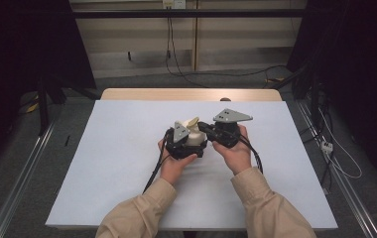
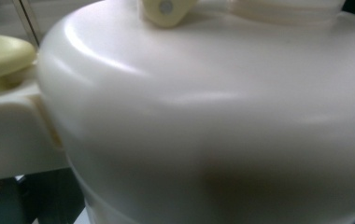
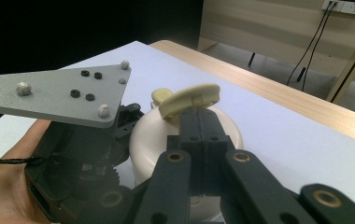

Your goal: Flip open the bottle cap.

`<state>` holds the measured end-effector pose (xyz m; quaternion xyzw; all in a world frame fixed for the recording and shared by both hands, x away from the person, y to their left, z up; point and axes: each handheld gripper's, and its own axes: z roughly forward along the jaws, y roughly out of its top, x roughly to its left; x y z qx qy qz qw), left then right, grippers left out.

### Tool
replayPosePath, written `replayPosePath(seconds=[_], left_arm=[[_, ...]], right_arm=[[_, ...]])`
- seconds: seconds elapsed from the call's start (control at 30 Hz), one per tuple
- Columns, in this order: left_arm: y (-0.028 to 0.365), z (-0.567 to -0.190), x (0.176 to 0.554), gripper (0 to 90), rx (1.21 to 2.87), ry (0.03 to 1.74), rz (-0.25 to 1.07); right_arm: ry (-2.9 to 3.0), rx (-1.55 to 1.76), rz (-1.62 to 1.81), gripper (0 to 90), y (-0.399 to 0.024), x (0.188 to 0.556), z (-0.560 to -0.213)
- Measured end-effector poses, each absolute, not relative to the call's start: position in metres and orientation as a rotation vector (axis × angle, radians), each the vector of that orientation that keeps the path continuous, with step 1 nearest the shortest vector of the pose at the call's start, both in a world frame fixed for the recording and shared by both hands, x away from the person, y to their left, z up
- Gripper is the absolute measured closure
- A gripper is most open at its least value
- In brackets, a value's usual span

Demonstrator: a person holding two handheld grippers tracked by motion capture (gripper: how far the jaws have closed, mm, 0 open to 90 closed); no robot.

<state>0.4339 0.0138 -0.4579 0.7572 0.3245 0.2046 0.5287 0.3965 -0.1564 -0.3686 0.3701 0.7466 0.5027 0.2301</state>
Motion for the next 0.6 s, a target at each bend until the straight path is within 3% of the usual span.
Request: replayPosePath(seconds=[0.6], left_arm=[[0.0137, -0.4579, 0.4338, 4.9, 1.809, 0.777, 0.491]], right_arm=[[2.053, 1.015, 1.385, 90.0, -0.1547, 0.3980, -0.3677]])
